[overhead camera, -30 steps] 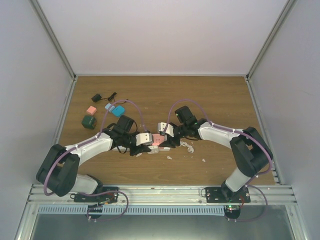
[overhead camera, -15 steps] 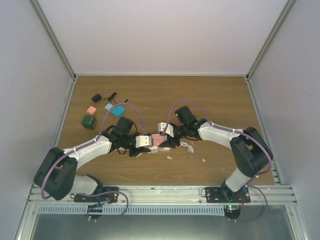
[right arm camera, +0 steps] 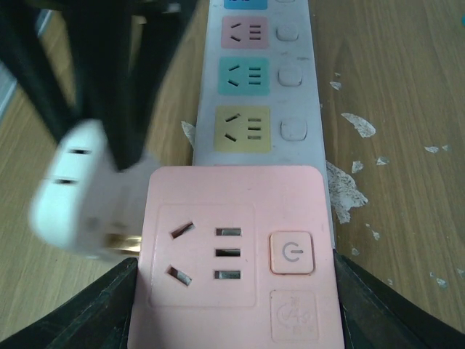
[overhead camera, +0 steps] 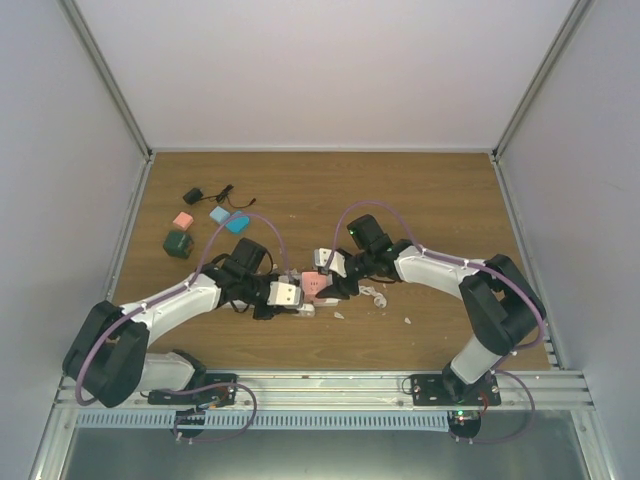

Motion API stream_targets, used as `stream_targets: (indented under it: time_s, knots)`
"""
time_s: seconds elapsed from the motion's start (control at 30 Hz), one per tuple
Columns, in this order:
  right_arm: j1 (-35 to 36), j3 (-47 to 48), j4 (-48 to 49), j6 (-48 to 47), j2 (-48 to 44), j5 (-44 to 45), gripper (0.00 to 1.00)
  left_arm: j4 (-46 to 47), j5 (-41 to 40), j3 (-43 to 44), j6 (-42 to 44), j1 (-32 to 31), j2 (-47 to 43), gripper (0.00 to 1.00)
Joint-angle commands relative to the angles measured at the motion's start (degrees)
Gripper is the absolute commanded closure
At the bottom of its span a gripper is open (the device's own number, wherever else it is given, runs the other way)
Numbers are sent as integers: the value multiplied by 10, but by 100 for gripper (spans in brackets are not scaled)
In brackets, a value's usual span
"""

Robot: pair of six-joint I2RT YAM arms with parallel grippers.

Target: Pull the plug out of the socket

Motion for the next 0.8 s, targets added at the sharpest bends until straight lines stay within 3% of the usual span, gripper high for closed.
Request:
stream_targets:
  time_s: [0.0,0.2,0.43,0.53,0.77]
  knots:
    - [-5,-10,11,-8,-8,43,64,-67,85,-10,48,-16,-28,100]
    - [-5,-11,10,-9,-9,47,62,-88,92,0,51,-17,-35,100]
    - [-5,4,-4,-3,-32,39,27,-130,129,38,19,-6,-42,100]
    - [-5,21,-25,-2,-43,31,16,-144,151,60,-1,8,-47,100]
    - [-17,83,-72,14,-87,-3,7,-154,202,106,-44,58,-54,100]
